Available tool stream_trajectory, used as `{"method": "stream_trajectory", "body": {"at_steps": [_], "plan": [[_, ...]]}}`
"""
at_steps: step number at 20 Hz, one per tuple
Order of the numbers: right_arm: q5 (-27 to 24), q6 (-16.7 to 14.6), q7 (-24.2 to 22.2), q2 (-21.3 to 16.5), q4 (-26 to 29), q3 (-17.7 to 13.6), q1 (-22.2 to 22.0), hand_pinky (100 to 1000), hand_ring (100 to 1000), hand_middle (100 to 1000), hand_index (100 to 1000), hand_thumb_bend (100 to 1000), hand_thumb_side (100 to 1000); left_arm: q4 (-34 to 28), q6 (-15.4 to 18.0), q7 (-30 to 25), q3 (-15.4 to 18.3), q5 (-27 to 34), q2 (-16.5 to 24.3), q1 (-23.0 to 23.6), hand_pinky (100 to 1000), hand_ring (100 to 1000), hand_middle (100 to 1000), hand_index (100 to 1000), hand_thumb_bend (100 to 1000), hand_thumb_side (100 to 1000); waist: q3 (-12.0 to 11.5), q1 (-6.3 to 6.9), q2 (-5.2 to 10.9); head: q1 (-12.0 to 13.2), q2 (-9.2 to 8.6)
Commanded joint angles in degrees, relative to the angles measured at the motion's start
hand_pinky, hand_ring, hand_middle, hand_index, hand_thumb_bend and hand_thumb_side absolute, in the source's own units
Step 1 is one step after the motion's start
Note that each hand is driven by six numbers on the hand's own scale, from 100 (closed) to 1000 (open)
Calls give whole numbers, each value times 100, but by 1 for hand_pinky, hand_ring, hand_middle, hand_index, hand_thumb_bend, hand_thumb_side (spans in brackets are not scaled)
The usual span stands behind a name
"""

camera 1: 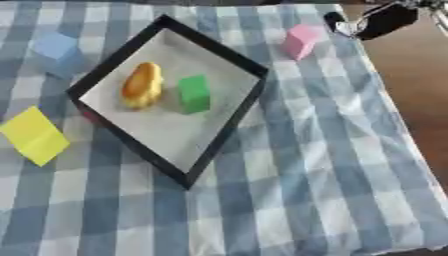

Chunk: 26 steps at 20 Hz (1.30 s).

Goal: Pick up objects on the table and place them in the box.

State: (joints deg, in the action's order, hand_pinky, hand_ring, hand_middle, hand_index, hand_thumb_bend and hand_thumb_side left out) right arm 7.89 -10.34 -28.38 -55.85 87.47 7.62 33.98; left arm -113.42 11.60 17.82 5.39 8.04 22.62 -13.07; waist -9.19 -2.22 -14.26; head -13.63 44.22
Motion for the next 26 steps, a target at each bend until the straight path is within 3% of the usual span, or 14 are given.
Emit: {"method": "stream_trajectory", "body": {"at_steps": [1, 7, 18, 26], "plan": [[63, -105, 70, -337, -49, -161, -20, 940, 930, 865, 966, 100, 214, -117, -20, -12, 42, -10, 137, -44, 816, 723, 636, 833, 100, 740, 4, 8, 9, 8, -10], [159, -338, 185, -459, -212, -264, -146, 942, 932, 866, 963, 153, 137, -117, -31, -35, 27, -12, 132, -71, 816, 723, 635, 833, 100, 745, -23, 5, -124, -81, -40], [136, -668, 351, -557, -467, -448, -178, 943, 928, 869, 964, 179, 100, -117, -33, -84, -17, 11, 99, -206, 816, 721, 633, 833, 100, 754, -293, -36, -427, -336, -489], [181, -718, 326, -575, -475, -450, -137, 943, 928, 870, 963, 200, 100, -117, -42, -93, -25, 20, 73, -226, 816, 721, 632, 833, 100, 755, -481, -75, -506, -453, -735]]}}
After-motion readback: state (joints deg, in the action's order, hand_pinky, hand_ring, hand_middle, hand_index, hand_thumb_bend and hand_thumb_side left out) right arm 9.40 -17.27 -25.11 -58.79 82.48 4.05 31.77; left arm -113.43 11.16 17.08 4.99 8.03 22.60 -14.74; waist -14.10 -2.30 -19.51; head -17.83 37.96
